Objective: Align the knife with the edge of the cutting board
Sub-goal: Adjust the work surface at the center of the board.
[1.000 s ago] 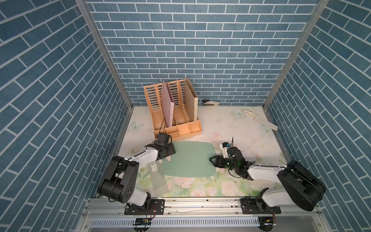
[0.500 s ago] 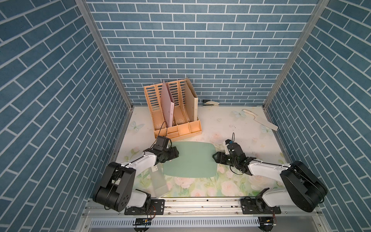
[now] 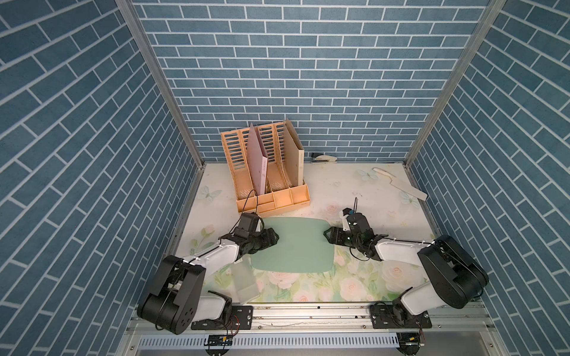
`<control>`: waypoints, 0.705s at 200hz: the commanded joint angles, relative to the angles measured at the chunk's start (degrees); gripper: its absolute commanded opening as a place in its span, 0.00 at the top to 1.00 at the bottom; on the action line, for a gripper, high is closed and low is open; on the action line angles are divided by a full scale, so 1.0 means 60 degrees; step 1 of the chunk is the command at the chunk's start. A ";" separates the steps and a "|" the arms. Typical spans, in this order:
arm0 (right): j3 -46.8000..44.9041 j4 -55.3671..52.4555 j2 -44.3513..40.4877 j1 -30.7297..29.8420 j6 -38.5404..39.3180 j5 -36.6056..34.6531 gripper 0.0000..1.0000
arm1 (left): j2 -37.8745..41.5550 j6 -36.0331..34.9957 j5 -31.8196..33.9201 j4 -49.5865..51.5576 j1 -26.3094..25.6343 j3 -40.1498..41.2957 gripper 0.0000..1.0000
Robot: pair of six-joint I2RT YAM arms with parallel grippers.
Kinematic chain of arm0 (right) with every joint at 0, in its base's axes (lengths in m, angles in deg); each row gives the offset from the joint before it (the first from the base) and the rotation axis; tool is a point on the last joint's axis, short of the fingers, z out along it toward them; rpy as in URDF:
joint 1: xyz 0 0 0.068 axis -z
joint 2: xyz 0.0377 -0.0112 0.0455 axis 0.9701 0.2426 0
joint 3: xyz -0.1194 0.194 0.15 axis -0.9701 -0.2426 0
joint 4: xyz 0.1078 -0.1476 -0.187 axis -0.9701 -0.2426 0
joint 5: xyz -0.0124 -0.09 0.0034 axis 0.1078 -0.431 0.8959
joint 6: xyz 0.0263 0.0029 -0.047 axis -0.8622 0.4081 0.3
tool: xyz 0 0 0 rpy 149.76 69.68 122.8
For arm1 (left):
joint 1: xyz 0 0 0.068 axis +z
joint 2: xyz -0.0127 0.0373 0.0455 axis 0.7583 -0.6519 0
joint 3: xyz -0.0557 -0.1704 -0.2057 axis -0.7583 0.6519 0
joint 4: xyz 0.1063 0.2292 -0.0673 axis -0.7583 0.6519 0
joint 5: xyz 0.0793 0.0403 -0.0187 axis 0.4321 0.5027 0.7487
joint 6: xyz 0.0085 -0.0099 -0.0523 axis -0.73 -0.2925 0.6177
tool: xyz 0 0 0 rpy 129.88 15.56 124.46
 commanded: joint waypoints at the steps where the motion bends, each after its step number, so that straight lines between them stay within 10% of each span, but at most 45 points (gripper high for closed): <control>1: -0.0190 -0.0846 0.0419 0.0038 0.0080 0.0104 0.28 | 0.0093 -0.0245 0.0571 0.0652 -0.0060 -0.0385 0.20; 141: -0.0398 -0.0791 0.0552 0.0814 0.0374 0.0573 0.28 | -0.0446 0.0822 0.0425 -0.0608 -0.1349 0.0041 0.22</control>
